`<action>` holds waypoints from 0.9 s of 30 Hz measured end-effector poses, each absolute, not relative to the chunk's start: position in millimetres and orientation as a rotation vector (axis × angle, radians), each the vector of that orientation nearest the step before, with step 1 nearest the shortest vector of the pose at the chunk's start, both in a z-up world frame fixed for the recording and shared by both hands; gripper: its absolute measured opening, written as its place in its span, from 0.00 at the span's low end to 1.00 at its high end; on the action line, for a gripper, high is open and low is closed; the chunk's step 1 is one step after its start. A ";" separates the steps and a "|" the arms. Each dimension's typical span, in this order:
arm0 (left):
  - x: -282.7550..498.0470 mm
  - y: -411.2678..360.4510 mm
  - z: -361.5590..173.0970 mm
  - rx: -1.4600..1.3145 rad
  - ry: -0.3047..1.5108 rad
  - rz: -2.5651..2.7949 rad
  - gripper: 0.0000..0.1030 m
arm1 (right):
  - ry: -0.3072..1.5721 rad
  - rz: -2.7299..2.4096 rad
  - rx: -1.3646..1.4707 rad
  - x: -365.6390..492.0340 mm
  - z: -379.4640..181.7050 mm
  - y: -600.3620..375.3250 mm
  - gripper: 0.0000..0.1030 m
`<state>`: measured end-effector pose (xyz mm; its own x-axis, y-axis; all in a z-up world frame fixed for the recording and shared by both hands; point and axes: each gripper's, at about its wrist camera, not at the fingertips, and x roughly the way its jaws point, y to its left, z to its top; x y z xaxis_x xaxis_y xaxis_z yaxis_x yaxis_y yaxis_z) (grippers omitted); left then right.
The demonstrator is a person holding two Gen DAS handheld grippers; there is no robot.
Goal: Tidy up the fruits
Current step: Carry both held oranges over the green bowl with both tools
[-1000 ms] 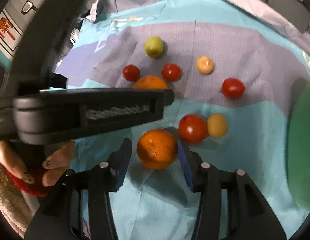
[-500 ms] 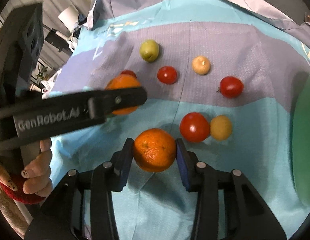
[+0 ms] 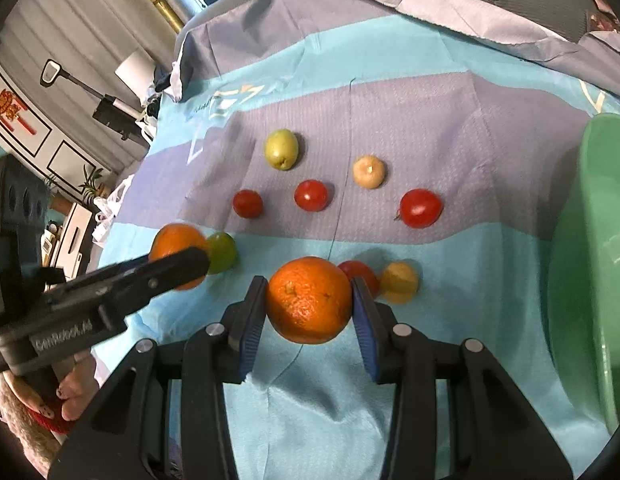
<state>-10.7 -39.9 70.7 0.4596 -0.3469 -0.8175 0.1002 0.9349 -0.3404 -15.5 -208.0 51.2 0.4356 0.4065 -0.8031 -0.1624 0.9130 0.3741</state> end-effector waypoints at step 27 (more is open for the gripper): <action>-33.7 -57.7 80.3 -0.256 1.012 -0.317 0.46 | 1.003 0.364 0.362 -26.3 79.4 -236.0 0.41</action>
<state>-33.7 -57.7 80.3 0.4912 -0.3748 -0.7863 0.1399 0.9249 -0.3534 -26.3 -236.0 79.4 0.4883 0.4549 -0.7447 -0.1283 0.8815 0.4544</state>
